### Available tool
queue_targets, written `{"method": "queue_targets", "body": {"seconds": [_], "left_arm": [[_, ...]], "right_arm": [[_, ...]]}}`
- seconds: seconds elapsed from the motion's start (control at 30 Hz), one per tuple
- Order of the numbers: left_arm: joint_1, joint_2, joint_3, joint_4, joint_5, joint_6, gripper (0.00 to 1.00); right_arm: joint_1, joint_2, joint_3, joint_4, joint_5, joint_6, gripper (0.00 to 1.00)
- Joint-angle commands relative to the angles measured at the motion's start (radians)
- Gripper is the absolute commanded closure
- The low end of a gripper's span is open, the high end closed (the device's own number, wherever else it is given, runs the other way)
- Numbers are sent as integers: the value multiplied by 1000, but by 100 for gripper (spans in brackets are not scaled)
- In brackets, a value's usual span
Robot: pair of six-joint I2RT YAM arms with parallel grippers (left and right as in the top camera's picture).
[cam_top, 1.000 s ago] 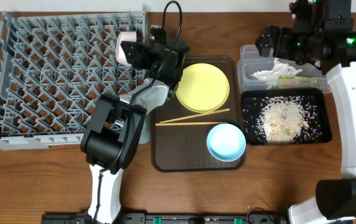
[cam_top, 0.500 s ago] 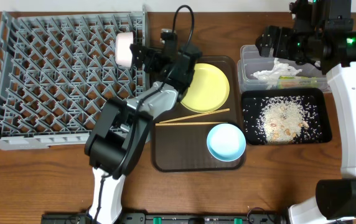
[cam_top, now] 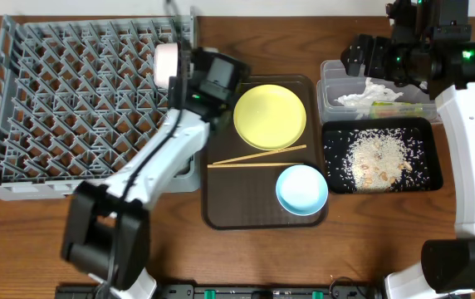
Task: Sort waste into correct bins and load items into the dishwasher
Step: 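Move the left gripper back to the light-blue bowl on the tray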
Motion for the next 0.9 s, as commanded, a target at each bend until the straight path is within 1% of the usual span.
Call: {"method": "queue_targets", "body": {"seconds": [0.0,0.1,0.2,0.27,0.47,0.57,0.87], "left_arm": [[5,-40,8,-74,325,-86,23],[7,-40,8,-169,428,-144,23],[13,-40,8,-274,450,-241,23],[19,-40,8,-326,450,-280,23],[24,-40,8,-351,451,-287,23],[23,-40,2,-362,481,-287,23],[23,-40,-23,-438,487,-314,23]], "right_arm": [[6,6,0,0,3,7,1],[6,6,0,0,3,7,1],[6,6,0,0,3,7,1],[6,6,0,0,3,7,1],[6,6,0,0,3,7,1],[6,6,0,0,3,7,1],[6,6,0,0,3,7,1]]}}
